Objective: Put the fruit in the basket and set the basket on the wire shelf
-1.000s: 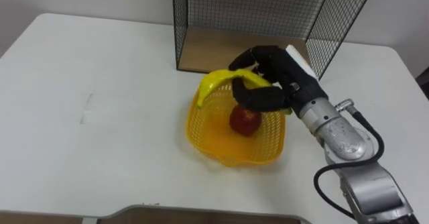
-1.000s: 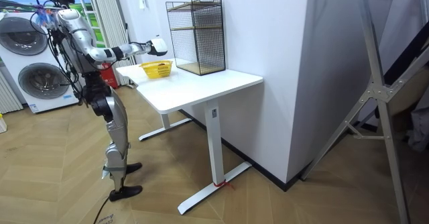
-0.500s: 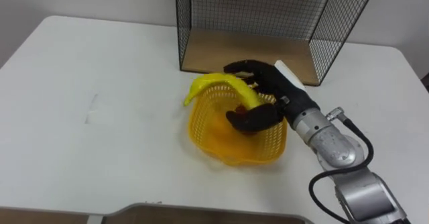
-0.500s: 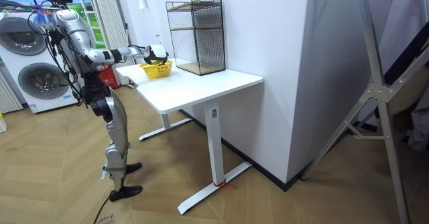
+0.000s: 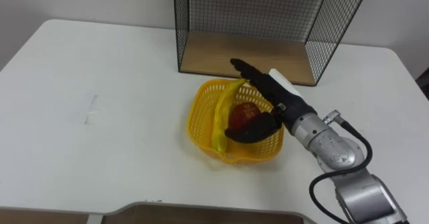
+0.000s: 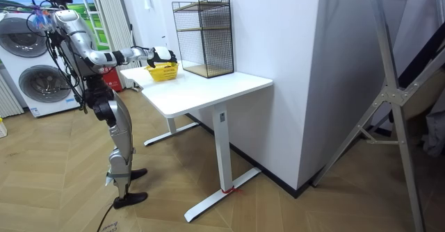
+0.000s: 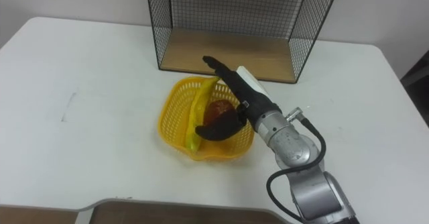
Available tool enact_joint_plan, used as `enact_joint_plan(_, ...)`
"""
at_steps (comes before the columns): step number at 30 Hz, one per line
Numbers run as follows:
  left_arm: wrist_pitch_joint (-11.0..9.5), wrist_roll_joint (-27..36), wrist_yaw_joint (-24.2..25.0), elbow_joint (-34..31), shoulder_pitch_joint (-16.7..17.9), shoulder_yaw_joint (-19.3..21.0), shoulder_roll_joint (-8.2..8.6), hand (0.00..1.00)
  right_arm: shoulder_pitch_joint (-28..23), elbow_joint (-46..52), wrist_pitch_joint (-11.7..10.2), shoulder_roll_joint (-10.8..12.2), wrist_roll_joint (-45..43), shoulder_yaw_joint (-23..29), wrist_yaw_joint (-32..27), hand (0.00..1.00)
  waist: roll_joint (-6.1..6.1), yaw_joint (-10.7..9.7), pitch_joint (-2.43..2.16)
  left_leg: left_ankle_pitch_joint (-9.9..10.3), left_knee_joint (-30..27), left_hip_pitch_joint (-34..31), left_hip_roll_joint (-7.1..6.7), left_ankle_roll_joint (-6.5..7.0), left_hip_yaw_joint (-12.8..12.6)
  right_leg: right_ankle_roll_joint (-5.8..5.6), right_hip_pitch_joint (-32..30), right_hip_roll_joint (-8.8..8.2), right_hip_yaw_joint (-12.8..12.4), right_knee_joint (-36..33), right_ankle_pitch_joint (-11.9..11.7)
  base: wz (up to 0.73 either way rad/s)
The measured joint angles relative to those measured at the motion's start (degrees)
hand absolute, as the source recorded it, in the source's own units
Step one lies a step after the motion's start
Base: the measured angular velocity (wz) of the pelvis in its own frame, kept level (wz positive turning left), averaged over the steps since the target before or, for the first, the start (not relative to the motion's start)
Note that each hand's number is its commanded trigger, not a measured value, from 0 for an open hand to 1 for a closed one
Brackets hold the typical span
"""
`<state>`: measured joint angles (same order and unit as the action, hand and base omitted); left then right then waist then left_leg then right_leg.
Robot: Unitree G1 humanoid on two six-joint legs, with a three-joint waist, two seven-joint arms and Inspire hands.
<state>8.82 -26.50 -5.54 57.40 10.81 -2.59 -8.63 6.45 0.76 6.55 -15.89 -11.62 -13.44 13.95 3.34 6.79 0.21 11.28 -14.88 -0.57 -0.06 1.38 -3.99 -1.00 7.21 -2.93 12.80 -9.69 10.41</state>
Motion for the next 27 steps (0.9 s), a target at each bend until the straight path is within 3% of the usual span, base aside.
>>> enact_joint_plan(14, 0.00, 0.04, -0.08, -0.01, -0.03, -0.03, 0.00, 0.00, 0.00, 0.01, 0.96, 0.14, 0.29, 0.01, -0.19, 0.00, 0.08, -0.28, -0.05, 0.00, 0.00, 0.08, 0.02, 0.00, -0.21, 0.00, 0.03, -0.01, 0.12, -0.01, 0.00, 0.00)
enact_joint_plan(19, -0.14, 0.46, -0.89, 0.20, -0.03, 0.05, -0.07, 0.00, 0.02, 0.62, 1.05, 0.72, 2.46, 0.12, -1.18, 0.00, 0.54, -0.25, -0.27, -0.03, 0.17, 0.20, 0.00, -0.03, -0.19, 0.00, 0.00, -0.02, 0.08, -0.05, 0.00, 0.00)
enact_joint_plan(21, -0.42, 1.53, -1.81, 0.44, -0.04, 0.05, -0.07, 0.00, 0.03, 1.53, 1.04, 1.41, 3.84, 0.52, -1.82, 0.00, 0.77, -0.32, -0.38, -0.03, 0.19, 0.24, 0.00, -0.03, -0.13, 0.00, 0.06, -0.02, 0.02, -0.05, 0.00, 0.00)
enact_joint_plan(24, -1.64, 3.59, -3.37, 1.04, -0.04, 0.21, -0.19, 0.00, 0.05, 4.15, 0.91, 1.60, 8.51, 1.82, -3.56, 0.00, 0.67, -0.41, -0.18, -0.02, 0.09, 0.25, -0.02, -0.01, 0.18, 0.00, 0.26, -0.04, -0.04, -0.02, 0.00, 0.00)
enact_joint_plan(27, -3.06, 6.93, -5.27, 2.53, 0.39, 1.58, -0.18, 0.00, 0.39, 6.48, -0.93, 1.58, 12.49, 4.32, -5.93, 0.00, 0.35, -0.44, 0.07, 0.00, -0.05, 0.24, -0.01, -0.01, 0.27, 0.00, 0.36, -0.05, 0.08, 0.03, 0.00, 0.00)
